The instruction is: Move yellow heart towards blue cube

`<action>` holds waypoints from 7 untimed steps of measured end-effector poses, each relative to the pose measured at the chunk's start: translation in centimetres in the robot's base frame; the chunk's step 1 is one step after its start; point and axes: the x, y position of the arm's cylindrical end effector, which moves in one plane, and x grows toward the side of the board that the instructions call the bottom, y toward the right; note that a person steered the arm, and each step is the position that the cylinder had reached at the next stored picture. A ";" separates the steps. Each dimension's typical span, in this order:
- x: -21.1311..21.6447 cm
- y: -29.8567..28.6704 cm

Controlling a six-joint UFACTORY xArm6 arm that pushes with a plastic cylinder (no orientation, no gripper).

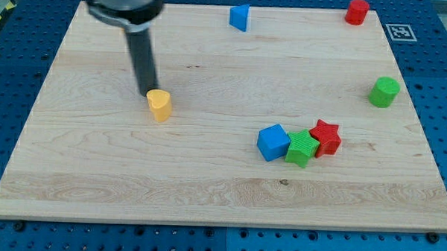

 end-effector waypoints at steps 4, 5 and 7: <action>3.5 8.7; 0.4 8.1; -0.3 12.7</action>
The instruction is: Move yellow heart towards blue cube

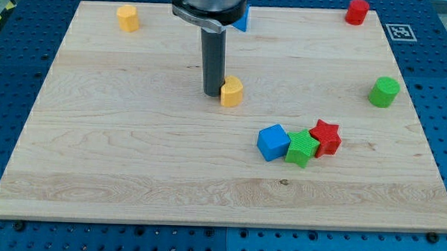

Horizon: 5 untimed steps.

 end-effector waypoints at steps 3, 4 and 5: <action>0.2 2.1; 0.2 2.1; 0.8 2.1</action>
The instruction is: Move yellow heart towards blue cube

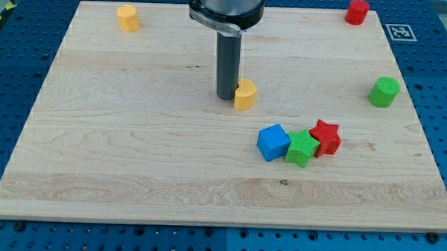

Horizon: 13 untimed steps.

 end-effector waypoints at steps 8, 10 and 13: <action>0.2 4.0; -1.3 1.3; 1.2 0.9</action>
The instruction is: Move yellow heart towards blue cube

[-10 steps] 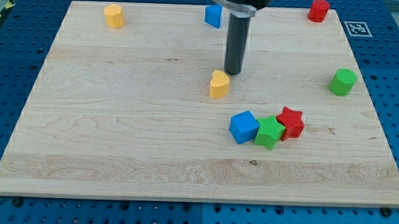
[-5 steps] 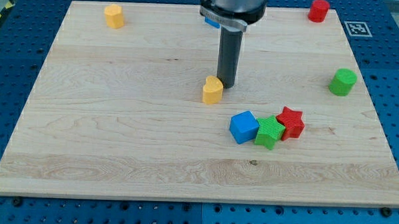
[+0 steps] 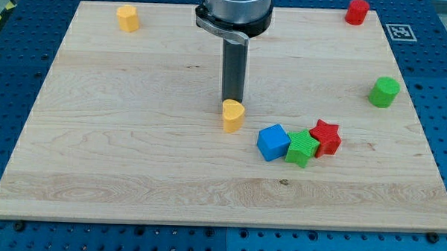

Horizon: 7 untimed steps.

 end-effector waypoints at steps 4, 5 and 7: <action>0.6 -3.3; 0.7 -3.0; 1.3 -2.1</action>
